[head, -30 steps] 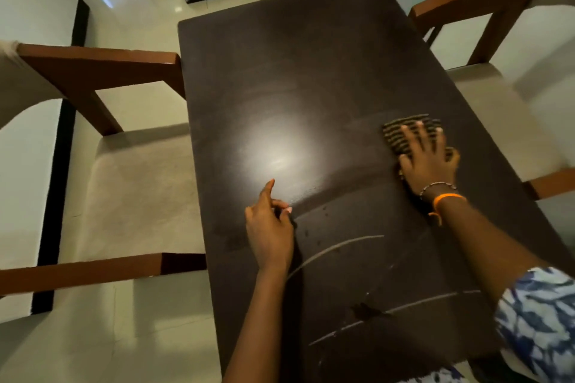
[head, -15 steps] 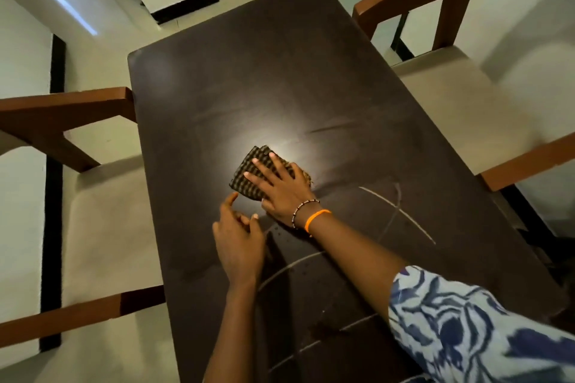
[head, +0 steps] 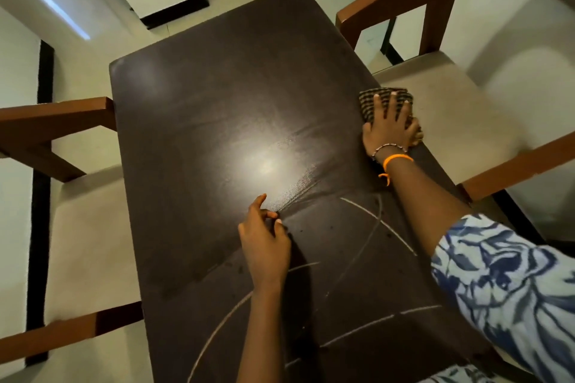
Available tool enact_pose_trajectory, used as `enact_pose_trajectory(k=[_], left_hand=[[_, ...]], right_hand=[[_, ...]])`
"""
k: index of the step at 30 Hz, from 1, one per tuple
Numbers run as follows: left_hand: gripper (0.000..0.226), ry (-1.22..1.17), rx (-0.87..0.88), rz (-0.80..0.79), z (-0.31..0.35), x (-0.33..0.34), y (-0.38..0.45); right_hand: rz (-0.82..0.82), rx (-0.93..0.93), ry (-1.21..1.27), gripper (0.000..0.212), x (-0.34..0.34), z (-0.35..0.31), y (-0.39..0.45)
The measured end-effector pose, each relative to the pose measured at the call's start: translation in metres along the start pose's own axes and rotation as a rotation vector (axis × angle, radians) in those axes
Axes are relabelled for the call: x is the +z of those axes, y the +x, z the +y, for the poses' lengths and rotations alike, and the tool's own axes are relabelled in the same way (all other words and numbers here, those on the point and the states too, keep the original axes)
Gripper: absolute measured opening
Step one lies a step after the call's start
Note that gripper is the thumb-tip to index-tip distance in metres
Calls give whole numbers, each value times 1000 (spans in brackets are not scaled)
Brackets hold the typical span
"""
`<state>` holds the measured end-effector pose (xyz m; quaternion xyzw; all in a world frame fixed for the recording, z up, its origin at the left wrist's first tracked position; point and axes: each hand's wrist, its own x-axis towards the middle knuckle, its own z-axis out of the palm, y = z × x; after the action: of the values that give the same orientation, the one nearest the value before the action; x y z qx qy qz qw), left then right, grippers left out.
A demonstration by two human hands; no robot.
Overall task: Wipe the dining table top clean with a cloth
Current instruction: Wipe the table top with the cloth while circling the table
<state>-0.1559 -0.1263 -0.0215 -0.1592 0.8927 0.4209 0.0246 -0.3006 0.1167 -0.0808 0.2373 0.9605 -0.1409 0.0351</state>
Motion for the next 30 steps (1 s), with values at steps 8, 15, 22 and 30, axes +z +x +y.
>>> enact_pose_trajectory(k=[8,15,22,30], left_hand=[[58,73,3,143,3,3,1],[55,55,-36,114,4,1,-4],[51,35,-35,79,6,16,-11],[52,48,-44,136,12,6,-10]], right_hand=[[-249,-735,-56,65,49,-142,-103],[-154,-703,-66,59,29,-106,-24],[-30,-235,-58,60,-7,9,50],[-106,-470,-57,66,24,-58,-66]])
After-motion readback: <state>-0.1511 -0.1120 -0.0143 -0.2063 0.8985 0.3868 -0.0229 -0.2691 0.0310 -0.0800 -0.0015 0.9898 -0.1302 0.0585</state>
